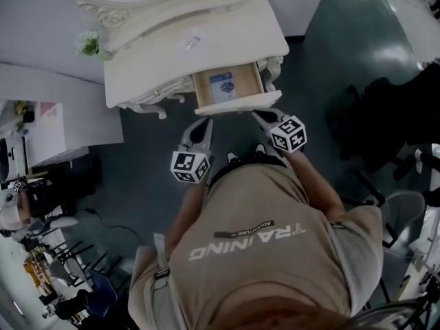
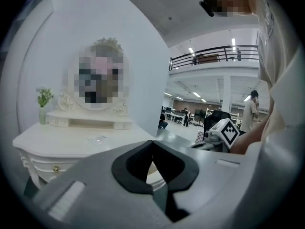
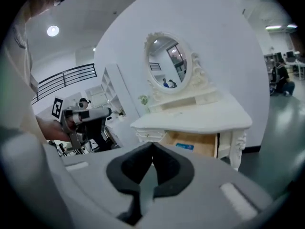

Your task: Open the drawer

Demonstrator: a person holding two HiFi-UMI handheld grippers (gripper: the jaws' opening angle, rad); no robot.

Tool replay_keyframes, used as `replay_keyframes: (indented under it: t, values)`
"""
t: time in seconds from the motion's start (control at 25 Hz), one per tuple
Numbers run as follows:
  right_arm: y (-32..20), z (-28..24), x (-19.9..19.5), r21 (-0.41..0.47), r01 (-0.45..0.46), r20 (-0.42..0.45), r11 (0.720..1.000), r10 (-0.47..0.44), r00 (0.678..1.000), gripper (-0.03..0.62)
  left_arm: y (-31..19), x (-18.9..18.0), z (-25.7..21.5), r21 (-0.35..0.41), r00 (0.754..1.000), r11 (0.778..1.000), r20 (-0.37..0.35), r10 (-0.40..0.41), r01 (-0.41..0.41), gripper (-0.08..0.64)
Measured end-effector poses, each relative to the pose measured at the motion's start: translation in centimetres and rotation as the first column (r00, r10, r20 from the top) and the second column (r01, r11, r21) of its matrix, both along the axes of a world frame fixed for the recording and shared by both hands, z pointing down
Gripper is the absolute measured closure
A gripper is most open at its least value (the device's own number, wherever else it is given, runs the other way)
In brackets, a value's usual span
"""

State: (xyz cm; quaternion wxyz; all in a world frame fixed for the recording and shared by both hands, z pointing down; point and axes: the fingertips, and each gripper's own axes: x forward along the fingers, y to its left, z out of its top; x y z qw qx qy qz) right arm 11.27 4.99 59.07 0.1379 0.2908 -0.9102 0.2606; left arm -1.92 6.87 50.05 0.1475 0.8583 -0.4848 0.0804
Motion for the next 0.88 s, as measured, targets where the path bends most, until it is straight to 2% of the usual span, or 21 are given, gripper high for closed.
replay_keyframes:
  t: [0.16, 0.28, 0.48, 0.64, 0.76, 0.88]
  values:
    - [-0.2, -6.1, -1.2, 0.146, -0.005, 0.009, 0.989, 0.004, 1.0, 0.589, -0.4, -1.1, -2.8, 0.036, 1.0, 0.999, -0.025, -0.002, 0.003, 0.554]
    - [0.1, -9.8, -2.1, 0.238, -0.003, 0.004, 0.971, 0.002, 1.0, 0.589, -0.6, -2.0, -4.2, 0.059, 1.0, 0.998, -0.002, 0.001, -0.001, 0.554]
    - [0.9, -15.7, -2.2, 0.385, -0.014, -0.011, 0.923, 0.02, 1.0, 0.589, -0.7, -3.0, -7.8, 0.12, 1.0, 0.993, -0.029, 0.006, -0.003, 0.554]
    - [1.0, -20.7, -1.9, 0.496, -0.016, -0.029, 0.868, 0.035, 0.999, 0.589, -0.8, -3.2, -11.4, 0.193, 1.0, 0.981, 0.009, 0.011, -0.013, 0.554]
    - [1.1, -23.5, -1.7, 0.54, -0.024, -0.022, 0.842, 0.042, 0.999, 0.589, -0.4, -3.4, -14.0, 0.251, 0.999, 0.968, 0.044, 0.008, -0.018, 0.554]
    - [1.0, -24.8, -2.1, 0.567, -0.028, -0.02, 0.823, 0.048, 0.999, 0.589, -0.2, -4.2, -15.3, 0.285, 0.999, 0.959, 0.035, -0.007, -0.003, 0.554]
